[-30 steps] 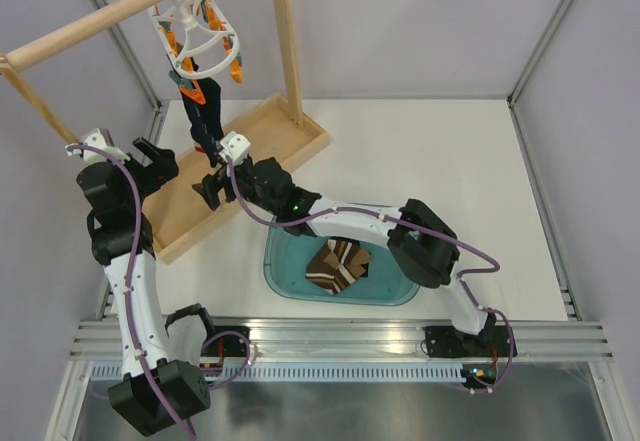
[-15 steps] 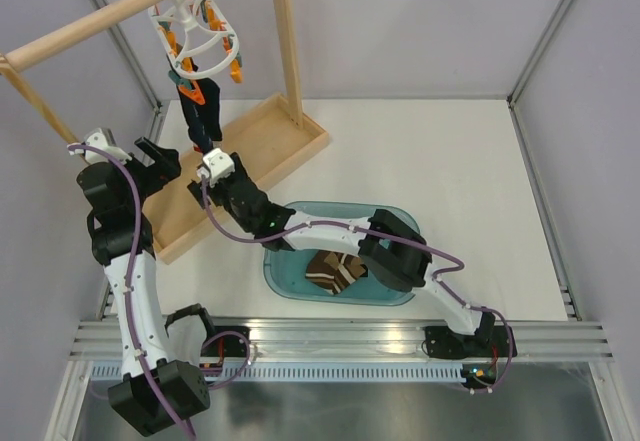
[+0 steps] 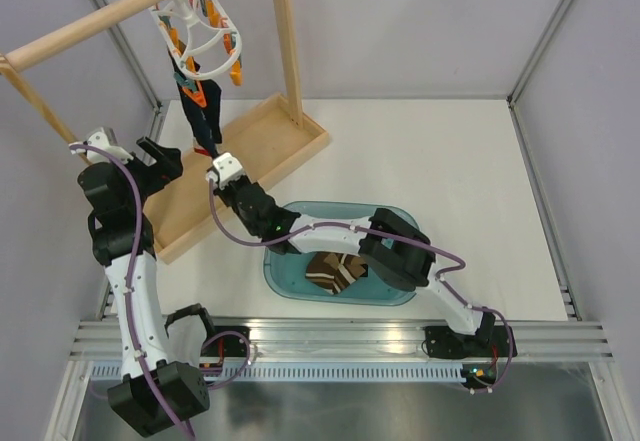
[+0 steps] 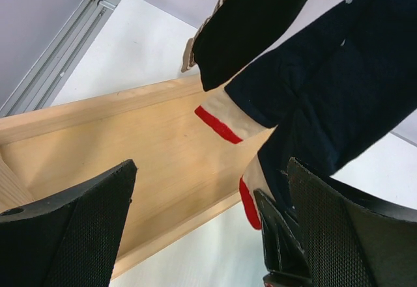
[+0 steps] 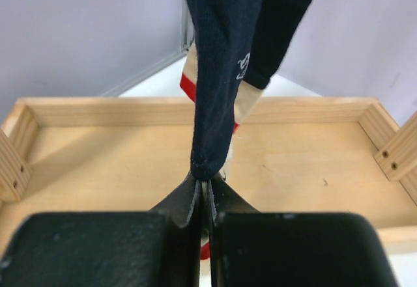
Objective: Remove the socks clipped to the hanger
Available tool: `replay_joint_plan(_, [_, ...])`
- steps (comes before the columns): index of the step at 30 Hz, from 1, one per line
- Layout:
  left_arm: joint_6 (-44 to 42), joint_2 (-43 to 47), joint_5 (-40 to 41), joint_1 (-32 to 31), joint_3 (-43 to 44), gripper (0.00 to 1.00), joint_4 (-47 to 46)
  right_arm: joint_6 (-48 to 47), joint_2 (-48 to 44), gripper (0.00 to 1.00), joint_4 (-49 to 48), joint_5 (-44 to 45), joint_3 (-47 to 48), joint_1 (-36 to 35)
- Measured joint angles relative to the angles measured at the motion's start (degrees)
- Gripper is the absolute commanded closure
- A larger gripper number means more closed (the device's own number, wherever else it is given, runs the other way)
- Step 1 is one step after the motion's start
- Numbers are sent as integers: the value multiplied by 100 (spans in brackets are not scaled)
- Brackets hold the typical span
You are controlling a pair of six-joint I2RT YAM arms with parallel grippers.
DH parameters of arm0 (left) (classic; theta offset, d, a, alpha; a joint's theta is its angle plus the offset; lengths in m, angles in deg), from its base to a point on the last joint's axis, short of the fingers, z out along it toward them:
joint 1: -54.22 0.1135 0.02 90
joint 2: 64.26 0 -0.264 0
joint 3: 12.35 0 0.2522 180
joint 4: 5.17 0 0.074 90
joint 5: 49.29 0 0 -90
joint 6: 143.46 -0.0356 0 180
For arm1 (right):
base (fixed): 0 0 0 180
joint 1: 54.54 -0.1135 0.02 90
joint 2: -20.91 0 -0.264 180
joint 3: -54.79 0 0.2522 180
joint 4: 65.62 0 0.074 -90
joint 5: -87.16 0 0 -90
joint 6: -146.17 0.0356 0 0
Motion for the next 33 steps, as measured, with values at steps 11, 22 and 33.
replay_joint_plan(11, [0, 55, -271, -48, -81, 0, -105, 103, -1379, 99, -140, -352, -1467, 28])
replay_joint_plan(22, [-7, 140, -1279, -614, -166, 0, -649, 369, -2315, 99, 31, -745, -1775, 184])
replay_joint_plan(33, [138, -120, -1482, -787, 70, 0, -815, 490, -2627, 99, 428, -957, -1996, 190])
